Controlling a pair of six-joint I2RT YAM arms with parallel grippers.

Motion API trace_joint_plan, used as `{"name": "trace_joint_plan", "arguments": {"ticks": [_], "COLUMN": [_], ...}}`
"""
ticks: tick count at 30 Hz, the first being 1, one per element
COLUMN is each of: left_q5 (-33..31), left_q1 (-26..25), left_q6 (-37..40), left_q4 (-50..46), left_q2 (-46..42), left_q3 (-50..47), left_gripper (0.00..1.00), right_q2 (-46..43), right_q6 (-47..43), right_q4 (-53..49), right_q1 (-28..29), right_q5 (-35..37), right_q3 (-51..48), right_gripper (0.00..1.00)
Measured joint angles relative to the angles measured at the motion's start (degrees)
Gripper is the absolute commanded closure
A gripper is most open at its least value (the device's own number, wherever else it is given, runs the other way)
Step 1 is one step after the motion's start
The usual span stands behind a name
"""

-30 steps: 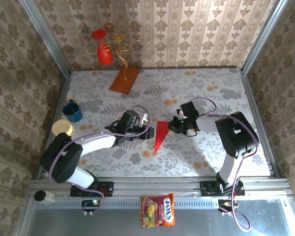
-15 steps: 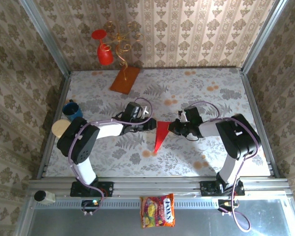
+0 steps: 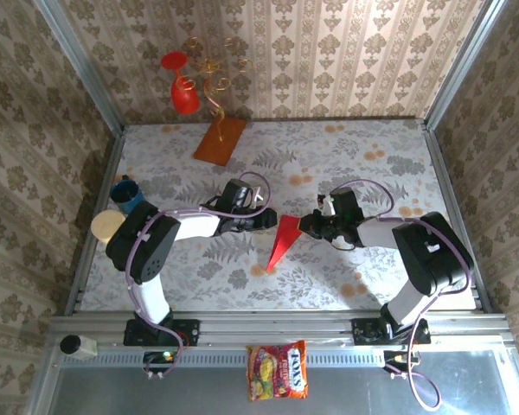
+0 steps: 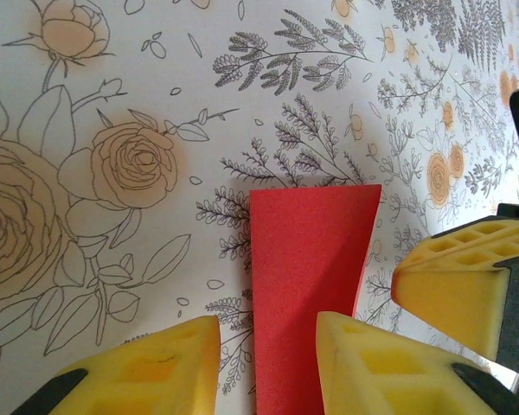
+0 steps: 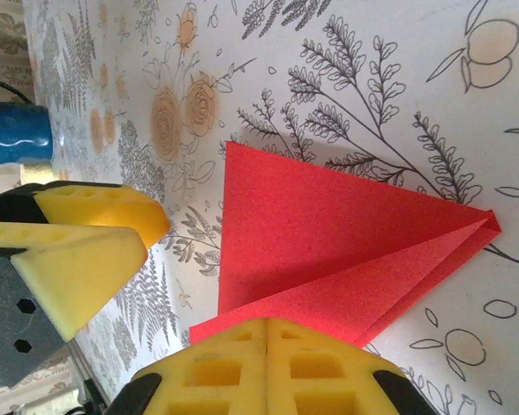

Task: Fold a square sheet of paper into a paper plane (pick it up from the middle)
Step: Fold the wing for the fifth time at the center of the table.

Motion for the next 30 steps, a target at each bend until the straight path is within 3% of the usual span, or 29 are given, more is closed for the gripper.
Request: {"name": "trace_joint_plan", "arguments": {"ticks": [30], "left_q5": [0.7], "left_q1": [-3.1], "left_q6": [3.1], "left_q4": [-7.4], "left_q2": [7.2], "left_q3": [9.0], "left_gripper": [0.65], "right_q2": [4.9], "right_q6": [0.5], "right_q4": [2.1], "right_q1": [-4.2], "right_q5": [-4.5], "right_q3": [-1.8], "right_gripper": [0.99]}}
